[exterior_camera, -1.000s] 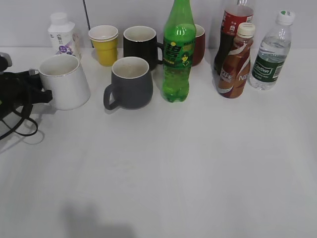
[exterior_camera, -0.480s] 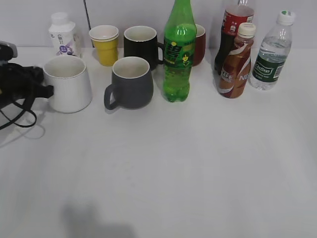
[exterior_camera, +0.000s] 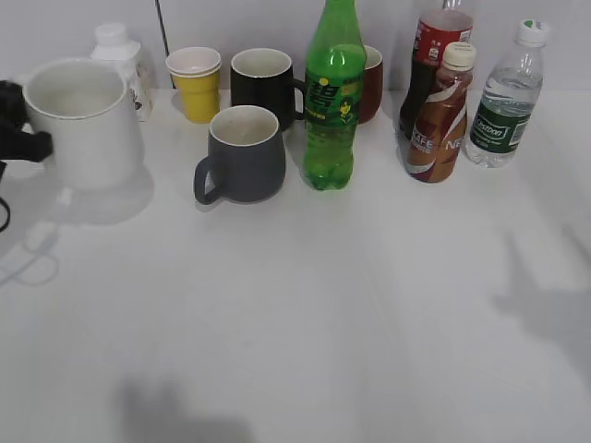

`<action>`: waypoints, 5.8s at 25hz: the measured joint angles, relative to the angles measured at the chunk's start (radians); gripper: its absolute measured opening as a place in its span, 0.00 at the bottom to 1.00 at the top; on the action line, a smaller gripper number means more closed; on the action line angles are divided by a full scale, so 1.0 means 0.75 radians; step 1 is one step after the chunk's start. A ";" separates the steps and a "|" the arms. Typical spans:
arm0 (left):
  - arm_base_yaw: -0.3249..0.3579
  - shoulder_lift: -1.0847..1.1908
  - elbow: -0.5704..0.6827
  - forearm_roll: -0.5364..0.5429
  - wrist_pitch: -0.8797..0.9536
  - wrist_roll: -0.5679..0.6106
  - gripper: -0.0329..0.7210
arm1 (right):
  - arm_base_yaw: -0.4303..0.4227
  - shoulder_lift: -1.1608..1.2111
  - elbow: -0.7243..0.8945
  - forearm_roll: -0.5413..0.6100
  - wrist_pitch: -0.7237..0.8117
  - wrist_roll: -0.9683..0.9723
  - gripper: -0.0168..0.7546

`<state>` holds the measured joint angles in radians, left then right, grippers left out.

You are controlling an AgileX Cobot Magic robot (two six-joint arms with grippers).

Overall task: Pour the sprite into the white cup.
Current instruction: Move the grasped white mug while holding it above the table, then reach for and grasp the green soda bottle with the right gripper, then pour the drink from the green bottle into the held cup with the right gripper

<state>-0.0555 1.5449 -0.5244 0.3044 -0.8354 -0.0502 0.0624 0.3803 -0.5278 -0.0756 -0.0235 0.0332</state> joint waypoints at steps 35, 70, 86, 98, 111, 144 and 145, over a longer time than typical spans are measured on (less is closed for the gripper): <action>-0.076 -0.387 0.052 0.182 0.229 0.000 0.10 | 0.477 1.994 -0.348 -0.371 -1.167 0.355 0.86; -0.617 -0.444 0.052 0.147 0.539 -0.206 0.10 | 0.679 1.608 -0.662 -1.249 -0.391 0.157 0.52; -0.625 -0.444 0.052 0.003 0.609 -0.212 0.10 | 0.707 1.579 -0.662 -1.256 -0.285 -0.537 0.52; -0.625 -0.444 0.052 0.002 0.668 -0.215 0.10 | 0.707 1.579 -0.662 -1.251 -0.286 -0.776 0.52; -0.625 -0.444 0.052 0.044 0.678 -0.216 0.10 | 0.707 1.579 -0.662 -0.958 -0.283 -1.138 0.52; -0.625 -0.444 0.052 0.065 0.704 -0.215 0.10 | 0.707 1.578 -0.662 -0.693 -0.324 -1.412 0.51; -0.625 -0.444 0.052 0.065 0.704 -0.215 0.10 | 0.707 1.578 -0.662 -0.670 -0.322 -1.412 0.51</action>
<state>-0.5242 1.2117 -0.4853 0.3529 -0.3075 -0.2112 0.5924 1.5638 -1.0239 -0.5781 -0.2650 -1.0255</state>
